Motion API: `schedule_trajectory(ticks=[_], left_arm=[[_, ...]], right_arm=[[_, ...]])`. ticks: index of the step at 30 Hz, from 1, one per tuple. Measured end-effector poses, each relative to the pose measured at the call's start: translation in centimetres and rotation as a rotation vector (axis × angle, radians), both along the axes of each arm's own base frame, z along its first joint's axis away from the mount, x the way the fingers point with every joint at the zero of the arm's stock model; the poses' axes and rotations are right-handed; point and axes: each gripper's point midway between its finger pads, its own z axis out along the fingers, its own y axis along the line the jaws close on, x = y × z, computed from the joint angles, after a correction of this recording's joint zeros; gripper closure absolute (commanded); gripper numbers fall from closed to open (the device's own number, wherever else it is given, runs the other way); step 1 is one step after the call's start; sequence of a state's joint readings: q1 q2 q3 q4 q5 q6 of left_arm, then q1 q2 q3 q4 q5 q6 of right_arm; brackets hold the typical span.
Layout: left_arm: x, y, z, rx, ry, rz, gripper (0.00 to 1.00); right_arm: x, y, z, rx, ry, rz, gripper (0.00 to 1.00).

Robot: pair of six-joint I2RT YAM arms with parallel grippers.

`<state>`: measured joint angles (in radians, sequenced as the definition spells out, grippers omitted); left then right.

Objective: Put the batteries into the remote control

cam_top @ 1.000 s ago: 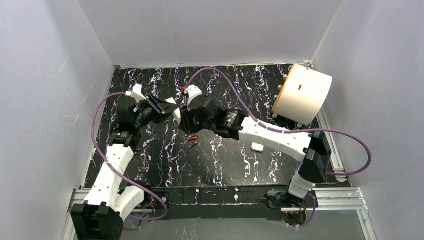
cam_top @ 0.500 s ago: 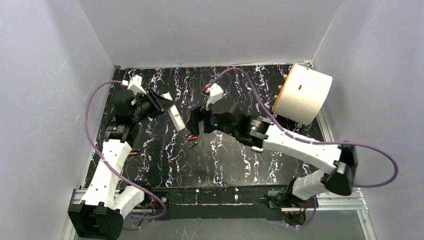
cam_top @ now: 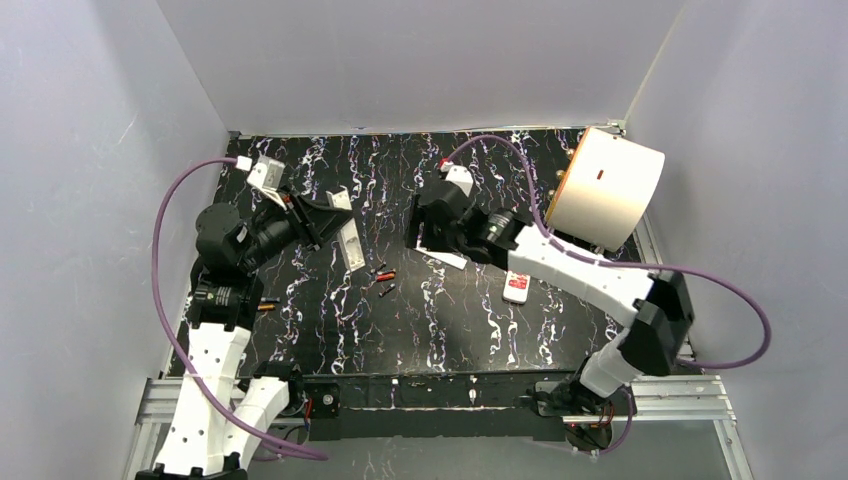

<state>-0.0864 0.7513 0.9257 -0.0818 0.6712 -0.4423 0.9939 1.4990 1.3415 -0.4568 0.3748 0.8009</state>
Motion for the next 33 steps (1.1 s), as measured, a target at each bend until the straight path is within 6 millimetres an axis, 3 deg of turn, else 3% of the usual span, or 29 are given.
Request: schedule_trajectory(ticks=[6,12,20,25,33], left_arm=[[-0.8,-1.6,0.5,-0.023,0.022,-0.129,1.0],[-0.5,-1.0,1.0,-0.038,0.029,-0.074,1.0],[0.1,0.0,1.6,-0.102,0.07,0.035,1.0],[0.2,1.8,0.6,-0.085,0.104,0.168,1.0],[-1.0,6.1,-3.3,0.011,0.197,0.426,1.0]], right_arm=[[2.0,-0.2,-3.2,-0.064,0.145,-0.105,0.29],[0.9,1.2,-5.9,-0.058,0.259,-0.079,0.31],[-0.9,3.9,-12.8,-0.118,0.434,-0.077,0.35],[-1.4,5.4,-14.2,-0.145,0.466,-0.122,0.38],[-1.6,7.9,-15.8,-0.191,0.481,-0.179,0.5]])
